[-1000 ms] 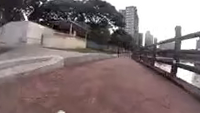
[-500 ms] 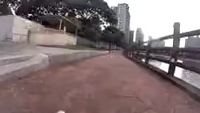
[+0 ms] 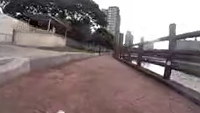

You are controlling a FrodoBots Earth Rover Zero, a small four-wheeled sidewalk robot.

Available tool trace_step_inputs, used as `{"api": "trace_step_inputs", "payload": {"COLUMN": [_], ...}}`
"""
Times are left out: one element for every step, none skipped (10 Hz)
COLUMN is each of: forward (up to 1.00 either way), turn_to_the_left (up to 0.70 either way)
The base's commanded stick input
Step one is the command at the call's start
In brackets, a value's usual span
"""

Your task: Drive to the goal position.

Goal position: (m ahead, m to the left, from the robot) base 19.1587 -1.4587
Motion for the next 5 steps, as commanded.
{"api": "trace_step_inputs", "payload": {"forward": [0.7,0.7,0.7,0.7,0.7], "turn_to_the_left": [0.0,0.0,0.0,0.0,0.0]}}
